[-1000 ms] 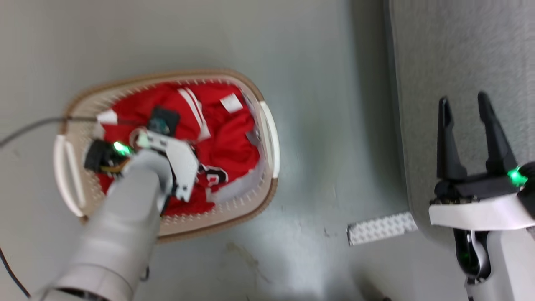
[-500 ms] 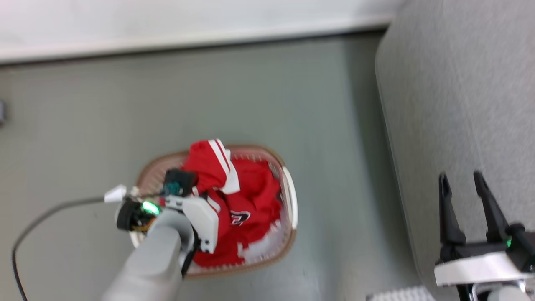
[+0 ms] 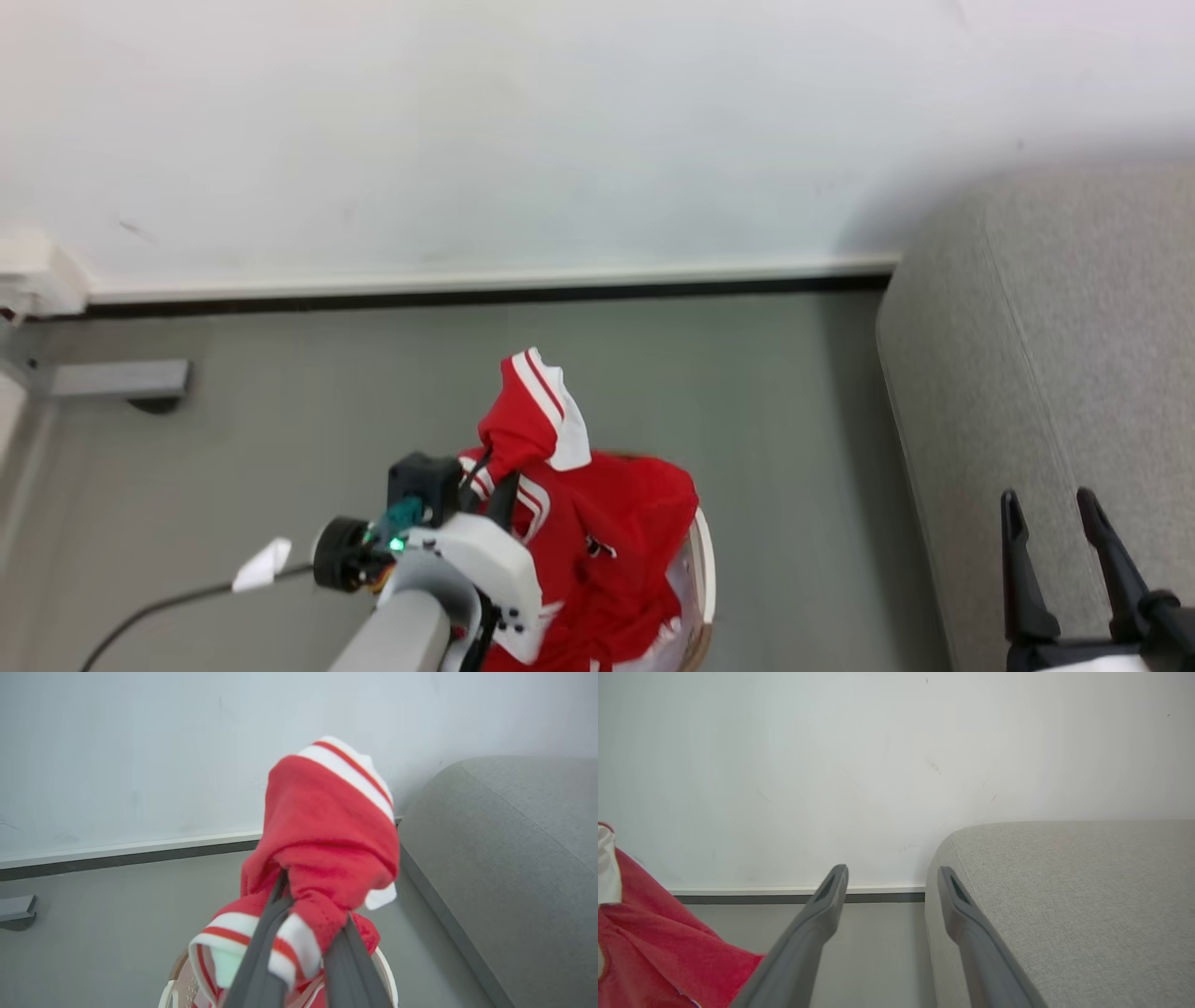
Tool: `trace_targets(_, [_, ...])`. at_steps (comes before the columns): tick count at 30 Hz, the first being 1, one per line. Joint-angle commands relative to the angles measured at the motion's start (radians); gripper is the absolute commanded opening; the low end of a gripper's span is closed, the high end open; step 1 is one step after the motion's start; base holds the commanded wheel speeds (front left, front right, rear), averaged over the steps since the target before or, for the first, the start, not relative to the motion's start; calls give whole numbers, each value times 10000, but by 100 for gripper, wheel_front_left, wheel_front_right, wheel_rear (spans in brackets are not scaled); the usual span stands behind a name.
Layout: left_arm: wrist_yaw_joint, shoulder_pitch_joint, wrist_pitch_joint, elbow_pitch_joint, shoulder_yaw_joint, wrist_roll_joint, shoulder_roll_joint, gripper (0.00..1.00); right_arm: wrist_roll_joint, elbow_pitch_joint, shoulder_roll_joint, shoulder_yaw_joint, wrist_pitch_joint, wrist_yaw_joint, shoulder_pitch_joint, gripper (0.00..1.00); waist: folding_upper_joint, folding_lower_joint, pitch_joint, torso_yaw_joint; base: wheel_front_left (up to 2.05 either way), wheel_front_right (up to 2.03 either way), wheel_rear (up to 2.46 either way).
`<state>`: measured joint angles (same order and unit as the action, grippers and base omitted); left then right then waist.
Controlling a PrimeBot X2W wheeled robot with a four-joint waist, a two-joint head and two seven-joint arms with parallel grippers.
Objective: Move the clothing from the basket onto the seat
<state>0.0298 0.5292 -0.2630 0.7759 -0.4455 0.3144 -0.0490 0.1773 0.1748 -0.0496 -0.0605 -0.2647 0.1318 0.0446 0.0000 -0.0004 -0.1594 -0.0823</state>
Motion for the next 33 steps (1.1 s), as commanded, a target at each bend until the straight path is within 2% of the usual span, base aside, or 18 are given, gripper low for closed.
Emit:
trace_targets(1, [88,-440,-23,-424,82,-62,-78,0,-61,45,-19,-50,5,-21,-262,100,0,4,539,307,0,0,0])
trace_targets(7, [385,-1881,-24,-2279,442,-191,-358,0,-219,128,-20,-46,5,-21,-806,100,0,4,1290,394,0,0,0])
trace_targets(13, [496,-3094,-25,-3282,689,-258,-523,0,-201,158,-19,-84,5,-21,-1342,100,0,4,1884,477,0,0,0])
trace_targets(20, [560,-3581,-26,-3732,923,-283,-590,0,-125,189,-20,103,6,-21,-1462,100,0,4,2136,500,0,0,0])
trace_targets(33, [460,-3433,-26,-3868,996,-345,-557,0,-259,241,-18,348,6,-21,-1332,100,0,4,2108,522,0,0,0])
